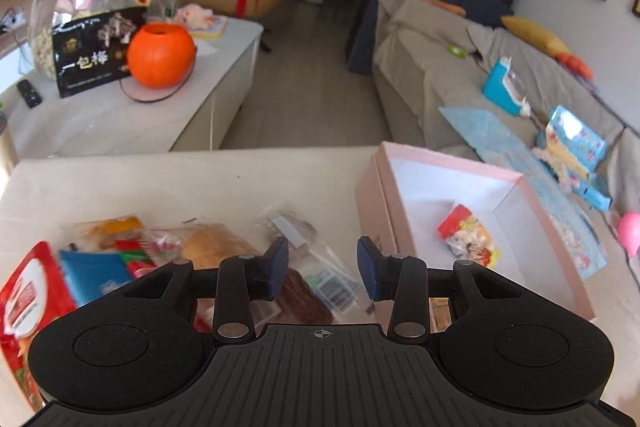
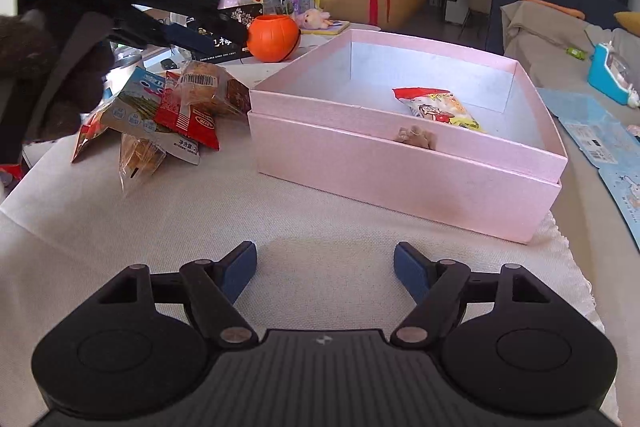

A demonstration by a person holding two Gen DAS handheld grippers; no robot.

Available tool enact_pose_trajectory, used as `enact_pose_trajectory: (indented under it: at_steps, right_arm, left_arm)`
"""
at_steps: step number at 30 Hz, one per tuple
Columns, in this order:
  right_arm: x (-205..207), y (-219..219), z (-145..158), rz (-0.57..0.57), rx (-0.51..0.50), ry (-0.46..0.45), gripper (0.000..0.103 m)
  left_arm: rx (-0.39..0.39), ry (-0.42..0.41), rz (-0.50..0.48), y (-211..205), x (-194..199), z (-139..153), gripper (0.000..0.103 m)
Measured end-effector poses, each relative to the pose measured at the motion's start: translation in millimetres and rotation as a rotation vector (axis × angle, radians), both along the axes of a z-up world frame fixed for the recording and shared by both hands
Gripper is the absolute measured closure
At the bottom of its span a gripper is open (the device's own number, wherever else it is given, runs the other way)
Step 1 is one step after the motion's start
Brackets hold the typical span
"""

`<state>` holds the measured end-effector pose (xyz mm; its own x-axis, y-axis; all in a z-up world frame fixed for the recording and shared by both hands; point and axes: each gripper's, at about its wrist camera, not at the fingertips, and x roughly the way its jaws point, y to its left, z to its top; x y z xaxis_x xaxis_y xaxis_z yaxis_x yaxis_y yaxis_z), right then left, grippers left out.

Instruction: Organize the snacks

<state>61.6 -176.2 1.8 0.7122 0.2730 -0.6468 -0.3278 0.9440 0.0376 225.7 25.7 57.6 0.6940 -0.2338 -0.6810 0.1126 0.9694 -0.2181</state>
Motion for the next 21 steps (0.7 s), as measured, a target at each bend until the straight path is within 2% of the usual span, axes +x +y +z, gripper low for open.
enact_pose_trajectory:
  at_steps: [2,5,7,8,11,14,15,18,21]
  right_arm:
    - [0,0,0,-0.001,0.002,0.0,0.026]
    - [0,0,0,-0.002,0.002,-0.001,0.026]
    - [1,0,-1,-0.002,0.006,0.001,0.026]
    - [1,0,-1,0.0,0.009,0.003,0.025]
    - [1,-2,-1,0.0,0.023,0.006,0.025]
    - [3,-5,-1,0.004,0.041,0.011,0.023]
    - [3,-6,-1,0.006,0.045,0.013,0.022]
    - [4,-3,-2,0.016,0.04,0.017,0.019]
    - [5,1,-2,0.022,0.015,0.016,0.018]
  left_arm:
    - [0.088,0.003,0.007,-12,26,-12,0.061]
    - [0.16,-0.012,0.015,-24,54,-22,0.061]
    - [0.214,0.028,-0.029,-32,67,-31,0.063]
    - [0.264,0.043,-0.06,-36,67,-35,0.066]
    - [0.406,0.016,-0.175,-41,48,-38,0.065]
    - [0.408,-0.001,-0.281,-32,15,-35,0.071]
    - [0.406,0.006,-0.297,-29,6,-35,0.075]
    - [0.383,0.012,-0.336,-21,-25,-33,0.076]
    - [0.393,0.007,-0.368,-22,-57,-32,0.079]
